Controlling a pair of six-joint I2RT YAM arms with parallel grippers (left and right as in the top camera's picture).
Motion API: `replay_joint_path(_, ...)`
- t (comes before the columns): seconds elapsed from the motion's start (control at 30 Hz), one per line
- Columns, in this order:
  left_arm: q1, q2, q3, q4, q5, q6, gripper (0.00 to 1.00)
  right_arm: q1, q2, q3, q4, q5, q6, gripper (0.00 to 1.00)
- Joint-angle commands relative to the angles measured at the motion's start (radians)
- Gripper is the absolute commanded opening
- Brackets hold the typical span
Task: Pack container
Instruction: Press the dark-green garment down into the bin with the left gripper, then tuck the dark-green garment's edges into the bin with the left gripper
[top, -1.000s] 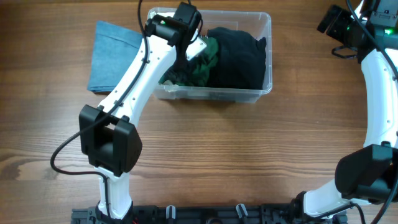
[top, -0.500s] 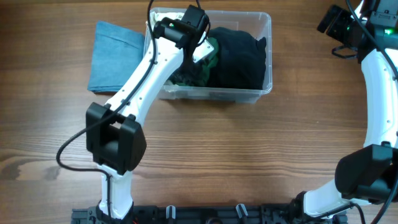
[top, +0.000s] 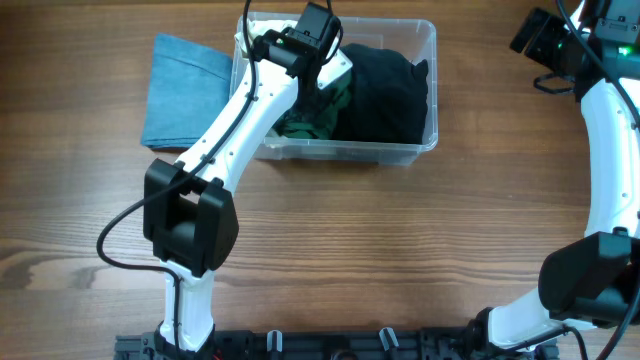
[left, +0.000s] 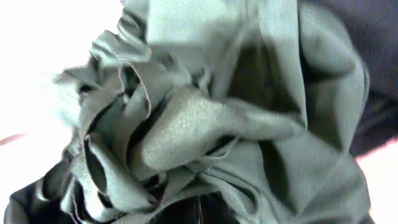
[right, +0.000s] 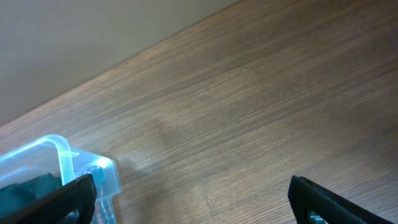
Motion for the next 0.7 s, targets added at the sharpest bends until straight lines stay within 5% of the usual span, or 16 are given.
replay_joint_path(0.0, 0.021, 0.049, -0.006, 0.038, -0.011, 0.023, 0.06, 0.003, 0.013, -0.009, 0.002, -0.005, 0.014, 1.00)
replay_joint_path(0.23, 0.075, 0.079, -0.005, 0.174, -0.177, -0.095, 0.04, 0.003, 0.013, -0.009, 0.002, -0.005, 0.014, 1.00)
replay_joint_path(0.67, 0.182, 0.070, -0.002, 0.283, -0.169, -0.275, 0.04, 0.003, 0.013, -0.009, 0.002, -0.005, 0.014, 1.00)
